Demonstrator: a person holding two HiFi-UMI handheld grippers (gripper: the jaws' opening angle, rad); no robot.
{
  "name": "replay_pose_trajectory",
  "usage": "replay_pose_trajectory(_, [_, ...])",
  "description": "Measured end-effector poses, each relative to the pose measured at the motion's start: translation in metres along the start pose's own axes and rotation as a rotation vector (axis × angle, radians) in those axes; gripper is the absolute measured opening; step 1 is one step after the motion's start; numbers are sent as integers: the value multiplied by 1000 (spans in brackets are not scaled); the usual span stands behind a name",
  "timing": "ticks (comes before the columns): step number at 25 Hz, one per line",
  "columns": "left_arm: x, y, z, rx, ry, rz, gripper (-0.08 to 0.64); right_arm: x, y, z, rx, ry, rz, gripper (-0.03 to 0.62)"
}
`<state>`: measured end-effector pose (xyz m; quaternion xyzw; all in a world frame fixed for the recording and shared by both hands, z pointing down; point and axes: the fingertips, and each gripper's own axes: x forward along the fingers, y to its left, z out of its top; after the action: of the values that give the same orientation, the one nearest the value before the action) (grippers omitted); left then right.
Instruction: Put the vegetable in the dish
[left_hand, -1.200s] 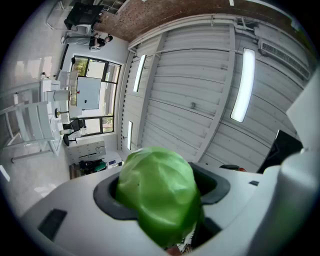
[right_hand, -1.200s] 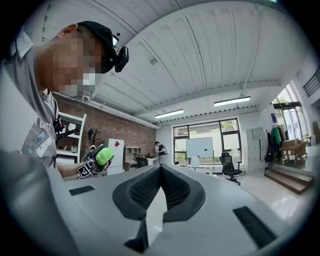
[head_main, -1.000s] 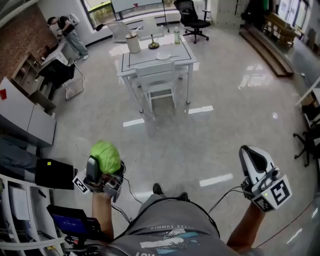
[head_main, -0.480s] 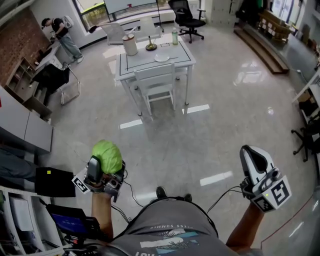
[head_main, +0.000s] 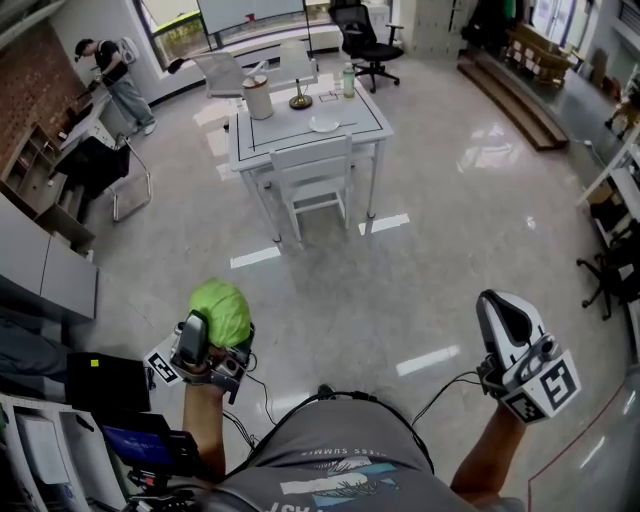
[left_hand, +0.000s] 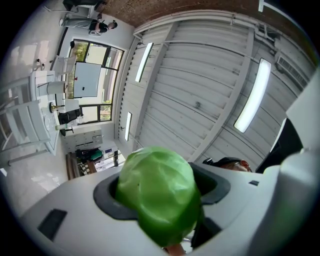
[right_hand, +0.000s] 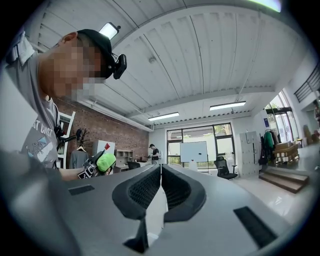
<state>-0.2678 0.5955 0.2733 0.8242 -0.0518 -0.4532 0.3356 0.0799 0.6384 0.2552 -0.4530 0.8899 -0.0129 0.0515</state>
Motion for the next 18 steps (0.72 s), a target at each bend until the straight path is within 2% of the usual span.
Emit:
replay_pose_trajectory(4, [-7, 27, 28, -19, -3, -8, 310, 30, -2, -18, -28, 30, -9, 8])
replay_pose_trajectory(7, [0, 32, 28, -28, -7, 5, 310, 28, -13, -17, -56, 51, -4, 9])
replay_pose_trajectory(12, [17, 37, 29, -25, -21, 31, 310, 48, -25, 1, 26, 36, 10, 9])
replay_pose_trajectory(18, [44, 69, 19, 4, -49, 36, 310, 64, -78, -3, 20, 30, 54, 9])
